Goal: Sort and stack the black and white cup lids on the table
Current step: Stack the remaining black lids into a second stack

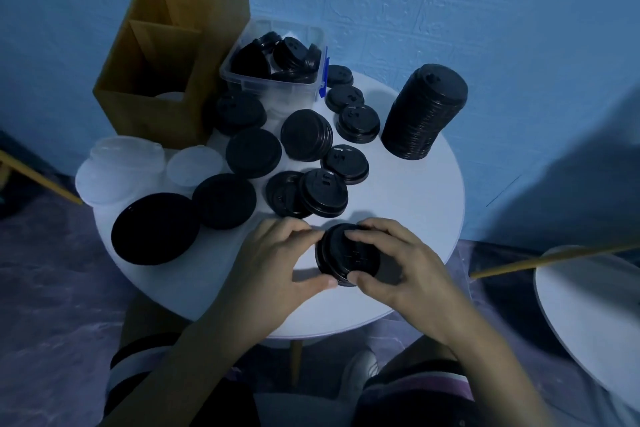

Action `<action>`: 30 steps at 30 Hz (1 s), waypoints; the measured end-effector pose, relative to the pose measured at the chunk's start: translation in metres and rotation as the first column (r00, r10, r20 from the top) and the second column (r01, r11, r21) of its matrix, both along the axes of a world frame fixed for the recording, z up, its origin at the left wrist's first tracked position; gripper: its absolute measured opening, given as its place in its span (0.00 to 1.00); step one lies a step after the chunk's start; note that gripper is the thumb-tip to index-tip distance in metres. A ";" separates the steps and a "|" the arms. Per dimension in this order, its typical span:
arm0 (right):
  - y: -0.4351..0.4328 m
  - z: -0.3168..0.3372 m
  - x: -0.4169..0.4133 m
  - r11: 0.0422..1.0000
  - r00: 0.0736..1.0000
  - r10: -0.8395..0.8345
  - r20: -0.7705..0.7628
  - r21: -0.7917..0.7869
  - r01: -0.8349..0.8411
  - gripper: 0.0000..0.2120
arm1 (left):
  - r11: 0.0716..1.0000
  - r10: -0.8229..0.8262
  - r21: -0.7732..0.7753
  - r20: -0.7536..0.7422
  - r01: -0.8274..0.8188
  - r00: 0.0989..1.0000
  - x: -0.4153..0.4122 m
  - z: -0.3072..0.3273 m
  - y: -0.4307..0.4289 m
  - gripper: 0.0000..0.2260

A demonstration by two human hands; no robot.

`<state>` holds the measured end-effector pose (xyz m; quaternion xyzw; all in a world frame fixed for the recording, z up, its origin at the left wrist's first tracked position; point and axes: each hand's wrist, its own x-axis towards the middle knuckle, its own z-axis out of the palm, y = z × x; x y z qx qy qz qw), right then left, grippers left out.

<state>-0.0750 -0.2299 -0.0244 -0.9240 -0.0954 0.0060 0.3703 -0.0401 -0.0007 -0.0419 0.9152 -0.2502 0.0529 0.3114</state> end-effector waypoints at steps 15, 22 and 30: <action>0.007 0.003 0.002 0.992 0.998 0.054 0.034 -0.120 -0.050 0.26 | 0.990 0.010 -0.139 -0.085 -0.022 0.996 -0.001 0.006 0.004 0.22; 0.006 -0.001 0.002 0.989 0.998 0.050 0.042 -0.139 -0.044 0.26 | 0.997 0.039 -0.067 -0.048 -0.042 0.998 -0.003 -0.001 0.005 0.22; 0.005 0.002 0.017 0.980 0.981 0.113 -0.157 0.181 -0.084 0.32 | 0.997 0.045 -0.051 -0.084 -0.049 0.995 0.001 0.001 0.011 0.32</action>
